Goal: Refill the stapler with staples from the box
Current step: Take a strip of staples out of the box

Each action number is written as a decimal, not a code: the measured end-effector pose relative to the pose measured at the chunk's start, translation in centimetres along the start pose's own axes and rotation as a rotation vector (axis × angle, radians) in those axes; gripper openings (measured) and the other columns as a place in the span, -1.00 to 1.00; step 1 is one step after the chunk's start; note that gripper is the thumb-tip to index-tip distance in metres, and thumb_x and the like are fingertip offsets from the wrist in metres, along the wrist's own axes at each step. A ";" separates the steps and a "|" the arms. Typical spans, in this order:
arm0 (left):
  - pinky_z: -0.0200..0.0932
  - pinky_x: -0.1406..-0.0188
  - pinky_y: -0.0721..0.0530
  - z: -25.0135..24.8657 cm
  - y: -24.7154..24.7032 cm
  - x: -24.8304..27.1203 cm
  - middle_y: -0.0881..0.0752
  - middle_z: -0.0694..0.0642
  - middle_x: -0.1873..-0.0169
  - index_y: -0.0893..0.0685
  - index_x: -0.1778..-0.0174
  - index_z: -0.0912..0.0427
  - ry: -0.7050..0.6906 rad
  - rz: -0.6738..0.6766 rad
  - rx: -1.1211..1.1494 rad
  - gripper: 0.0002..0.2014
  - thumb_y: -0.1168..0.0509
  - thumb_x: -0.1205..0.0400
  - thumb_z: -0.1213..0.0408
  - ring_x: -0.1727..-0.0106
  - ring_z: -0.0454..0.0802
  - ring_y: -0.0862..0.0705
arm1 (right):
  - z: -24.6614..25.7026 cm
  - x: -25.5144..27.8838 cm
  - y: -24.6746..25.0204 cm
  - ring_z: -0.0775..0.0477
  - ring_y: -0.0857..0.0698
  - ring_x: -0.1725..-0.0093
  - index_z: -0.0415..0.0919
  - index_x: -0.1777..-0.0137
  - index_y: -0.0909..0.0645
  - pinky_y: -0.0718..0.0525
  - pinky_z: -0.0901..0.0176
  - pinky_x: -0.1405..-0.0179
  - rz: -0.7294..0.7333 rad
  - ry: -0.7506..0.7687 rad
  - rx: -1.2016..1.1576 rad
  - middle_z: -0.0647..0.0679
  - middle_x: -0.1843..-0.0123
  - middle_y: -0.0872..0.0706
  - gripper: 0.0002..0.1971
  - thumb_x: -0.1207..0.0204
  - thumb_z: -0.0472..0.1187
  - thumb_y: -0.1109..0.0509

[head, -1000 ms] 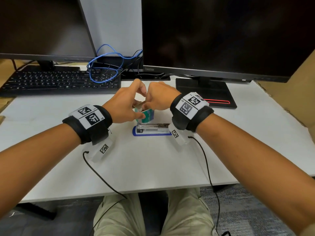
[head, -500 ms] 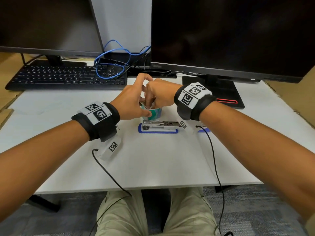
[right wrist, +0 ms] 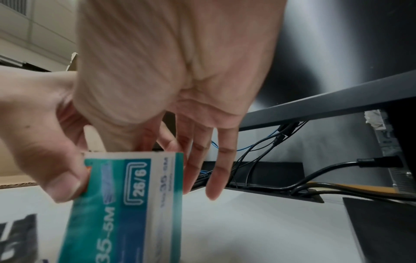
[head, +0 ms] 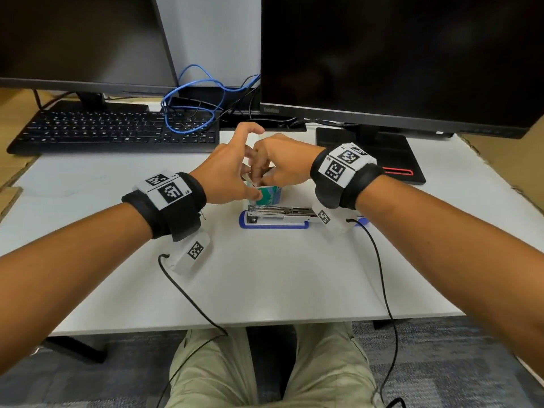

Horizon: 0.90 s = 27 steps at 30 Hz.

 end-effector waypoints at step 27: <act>-0.19 -0.03 -0.79 0.8 -0.1 0.8 -0.67 0.01 -0.23 -0.34 -0.48 -0.05 -0.059 -0.076 0.085 -0.15 -0.65 -0.33 0.22 -0.06 -0.07 -0.77 | -3.2 0.3 0.5 0.01 -0.78 -0.19 -0.22 -0.18 -0.77 -0.70 0.50 -0.05 -0.105 0.021 -0.506 -0.08 -0.17 -0.82 -0.76 -0.52 -0.24 -0.51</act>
Point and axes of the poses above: each hand's wrist, its own x-axis away from the middle knuckle, its own y-axis out of the back of the hand, z = x × y, the point moved 4 cm from there along -x, towards the middle knuckle
